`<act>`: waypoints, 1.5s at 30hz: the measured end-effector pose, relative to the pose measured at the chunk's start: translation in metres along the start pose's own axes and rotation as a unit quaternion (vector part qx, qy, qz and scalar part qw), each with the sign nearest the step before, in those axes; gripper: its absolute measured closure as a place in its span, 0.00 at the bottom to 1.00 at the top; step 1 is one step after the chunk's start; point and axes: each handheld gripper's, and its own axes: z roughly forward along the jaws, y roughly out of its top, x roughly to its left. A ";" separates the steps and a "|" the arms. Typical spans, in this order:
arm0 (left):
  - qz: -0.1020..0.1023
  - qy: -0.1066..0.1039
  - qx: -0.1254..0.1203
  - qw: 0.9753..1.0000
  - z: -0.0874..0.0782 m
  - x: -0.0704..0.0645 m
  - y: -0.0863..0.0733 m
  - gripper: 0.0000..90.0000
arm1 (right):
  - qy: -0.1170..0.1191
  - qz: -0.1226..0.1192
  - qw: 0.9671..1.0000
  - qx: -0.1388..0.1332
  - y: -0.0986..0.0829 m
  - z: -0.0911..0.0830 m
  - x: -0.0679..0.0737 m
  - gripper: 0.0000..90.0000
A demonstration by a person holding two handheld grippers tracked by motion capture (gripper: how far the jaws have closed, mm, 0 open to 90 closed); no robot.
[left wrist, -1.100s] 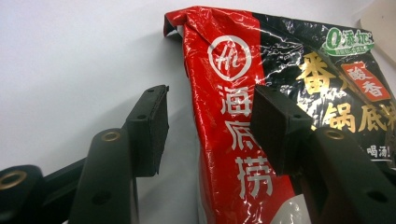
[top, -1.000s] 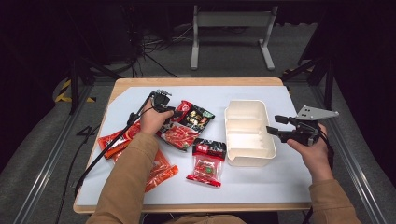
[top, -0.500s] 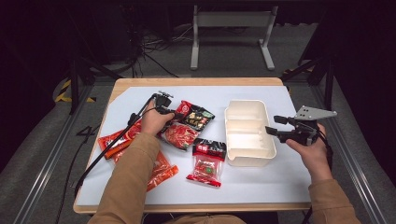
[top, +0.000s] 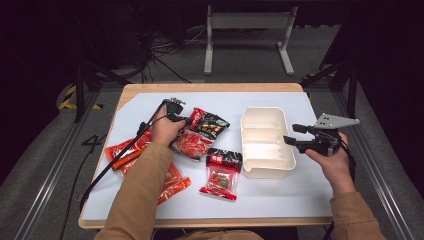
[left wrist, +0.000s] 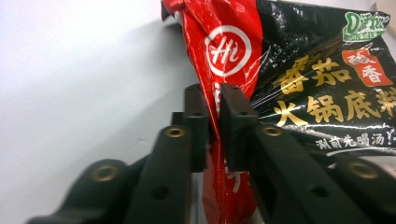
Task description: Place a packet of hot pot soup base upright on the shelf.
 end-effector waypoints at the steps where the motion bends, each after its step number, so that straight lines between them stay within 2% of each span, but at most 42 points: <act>1: 0.002 0.002 0.001 1.000 -0.002 -0.001 0.001 0.96 | 0.000 0.000 1.000 0.000 0.000 0.000 0.000 0.46; 7: -0.009 0.000 -0.007 1.000 -0.012 -0.003 0.003 0.98 | -0.002 0.003 1.000 -0.001 0.000 -0.002 -0.001 0.47; 9: -0.005 0.000 -0.013 1.000 -0.017 -0.005 0.005 0.98 | 0.000 0.004 1.000 -0.003 0.000 -0.004 -0.002 0.48; 11: -0.003 -0.002 -0.028 1.000 -0.027 -0.009 0.006 0.98 | 0.000 0.007 1.000 -0.004 0.000 -0.005 -0.002 0.49; 13: 0.009 0.002 -0.040 0.999 -0.036 -0.012 0.008 0.98 | 0.002 0.008 1.000 -0.004 0.001 -0.005 -0.002 0.50; 16: 0.010 0.002 -0.052 0.999 -0.043 -0.015 0.008 0.98 | 0.006 0.010 1.000 -0.004 0.002 -0.006 -0.001 0.51; 17: 0.013 -0.001 -0.067 0.998 -0.052 -0.018 0.008 0.98 | 0.008 0.010 1.000 -0.003 0.002 -0.006 -0.001 0.52; 18: 0.013 -0.001 -0.067 0.998 -0.052 -0.018 0.008 0.98 | 0.008 0.010 1.000 -0.003 0.002 -0.006 -0.001 0.52; 22: 0.026 -0.004 -0.095 0.995 -0.070 -0.027 0.010 0.98 | 0.013 0.011 1.000 -0.007 0.004 -0.007 0.001 0.54; 23: 0.036 -0.002 -0.104 0.994 -0.077 -0.030 0.010 0.98 | 0.014 0.011 1.000 -0.007 0.005 -0.007 0.001 0.55; 27: 0.049 -0.001 -0.123 0.991 -0.093 -0.038 0.008 0.98 | 0.021 0.014 1.000 -0.013 0.007 -0.008 0.002 0.56; 29: 0.060 0.001 -0.134 0.989 -0.101 -0.042 0.007 0.98 | 0.026 0.014 0.999 -0.012 0.007 -0.008 0.003 0.60; 33: 0.069 0.002 -0.158 0.985 -0.115 -0.050 0.003 0.98 | 0.043 0.017 0.999 -0.013 0.010 -0.008 0.005 0.63; 35: 0.080 0.004 -0.172 0.982 -0.123 -0.056 0.001 0.98 | 0.045 0.014 0.999 -0.015 0.011 -0.007 0.007 0.63; 38: 0.084 0.003 -0.183 0.980 -0.130 -0.061 -0.001 0.98 | 0.047 0.011 0.999 -0.016 0.013 -0.007 0.009 0.63; 39: 0.086 0.004 -0.193 0.977 -0.134 -0.064 -0.002 0.98 | 0.048 0.011 0.999 -0.017 0.014 -0.007 0.010 0.63; 40: 0.086 0.003 -0.198 0.976 -0.136 -0.066 -0.003 0.99 | 0.049 0.008 0.999 -0.018 0.015 -0.007 0.012 0.64; 42: 0.091 -0.003 -0.216 0.972 -0.142 -0.070 -0.005 0.99 | 0.056 0.008 0.998 -0.019 0.016 -0.007 0.014 0.64; 45: 0.095 -0.011 -0.234 0.968 -0.149 -0.077 -0.009 0.99 | 0.061 0.005 0.998 -0.017 0.019 -0.006 0.017 0.65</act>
